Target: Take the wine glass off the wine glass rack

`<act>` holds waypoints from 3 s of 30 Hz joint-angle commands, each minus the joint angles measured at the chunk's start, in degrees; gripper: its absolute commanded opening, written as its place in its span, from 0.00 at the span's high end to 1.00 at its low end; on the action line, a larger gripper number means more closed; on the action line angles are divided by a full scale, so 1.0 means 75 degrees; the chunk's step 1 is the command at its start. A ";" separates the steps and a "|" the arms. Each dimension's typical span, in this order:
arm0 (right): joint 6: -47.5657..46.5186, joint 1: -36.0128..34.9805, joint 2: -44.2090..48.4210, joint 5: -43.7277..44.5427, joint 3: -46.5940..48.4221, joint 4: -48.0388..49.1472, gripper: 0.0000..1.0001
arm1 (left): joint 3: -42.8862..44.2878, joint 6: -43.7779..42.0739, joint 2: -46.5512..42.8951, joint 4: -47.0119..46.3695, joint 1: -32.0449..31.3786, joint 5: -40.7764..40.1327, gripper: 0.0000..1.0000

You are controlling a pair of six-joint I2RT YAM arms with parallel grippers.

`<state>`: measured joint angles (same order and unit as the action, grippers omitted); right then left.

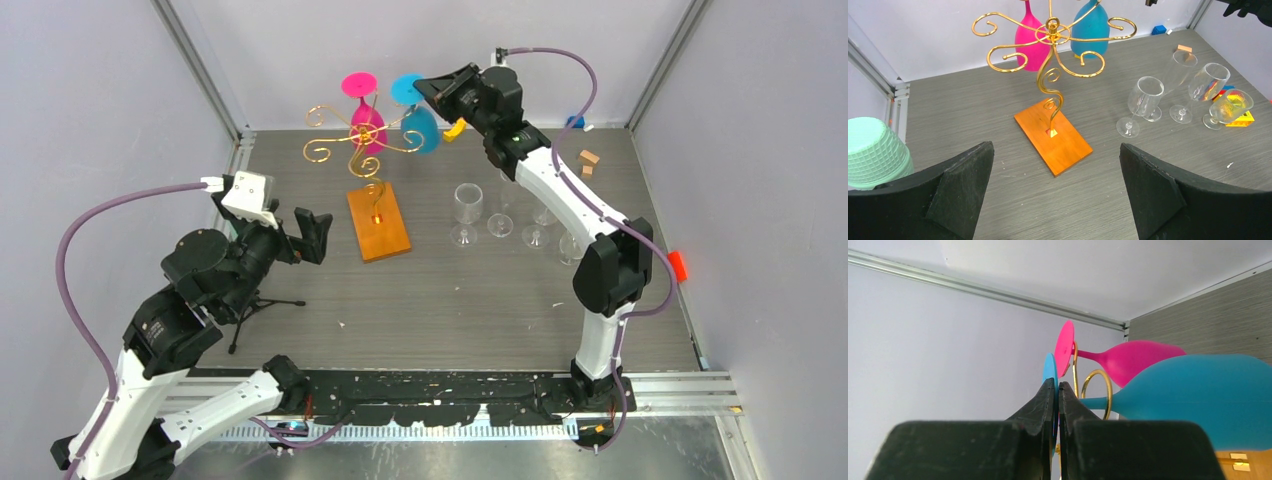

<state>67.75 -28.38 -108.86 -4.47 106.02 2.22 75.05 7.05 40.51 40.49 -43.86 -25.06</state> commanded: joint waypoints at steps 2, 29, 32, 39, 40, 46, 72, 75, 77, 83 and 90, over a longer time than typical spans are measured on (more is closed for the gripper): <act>0.0463 -0.0059 0.0444 -0.0422 -0.0008 0.0448 1.00 | -0.0065 -0.0061 0.0002 -0.0428 0.0023 -0.0104 0.00; -0.1405 -0.0441 -0.1249 -0.0168 0.2544 0.0352 1.00 | -0.0019 0.0006 0.0011 -0.0310 0.0023 0.0068 0.00; -0.1452 -0.0406 -0.1535 -0.0198 0.2791 0.0438 1.00 | -0.0018 0.0009 0.0018 -0.0284 0.0023 0.0083 0.00; -0.1963 -0.0333 -0.1449 0.0277 0.2894 0.0464 1.00 | -0.0001 0.0027 0.0056 -0.0263 0.0023 0.0164 0.00; -0.2135 -0.0321 -0.1406 0.0411 0.2887 0.0386 1.00 | 0.0000 0.0038 0.0072 -0.0267 0.0023 0.0199 0.00; -0.2717 -0.0258 -0.0350 0.1094 0.2013 0.0558 1.00 | -0.0011 0.0185 0.0202 -0.0338 0.0023 0.0500 0.00; -0.0834 0.0327 0.7652 0.0173 -0.4130 -0.1222 1.00 | -0.0503 0.3972 0.2768 -0.3971 0.0023 0.5673 0.00; 0.0368 0.0327 0.8427 -0.0071 -0.4830 -0.1000 1.00 | -0.0606 0.5081 0.3150 -0.4767 0.0023 0.5914 0.00; 0.1123 0.0327 0.8889 -0.0015 -0.5393 -0.0642 1.00 | -0.0655 0.5763 0.3432 -0.5309 0.0023 0.6113 0.01; 0.2343 0.0327 0.9937 0.0523 -0.6467 -0.0349 1.00 | -0.0948 0.7425 0.4046 -0.7092 0.0023 0.6154 0.03; 0.3246 0.0330 1.0659 0.0864 -0.7044 0.0224 1.00 | -0.0773 0.8231 0.4604 -0.7563 0.0035 0.6215 0.08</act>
<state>85.47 -26.06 -31.22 -0.25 54.57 -3.44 67.94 62.70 73.82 -7.53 -43.86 19.53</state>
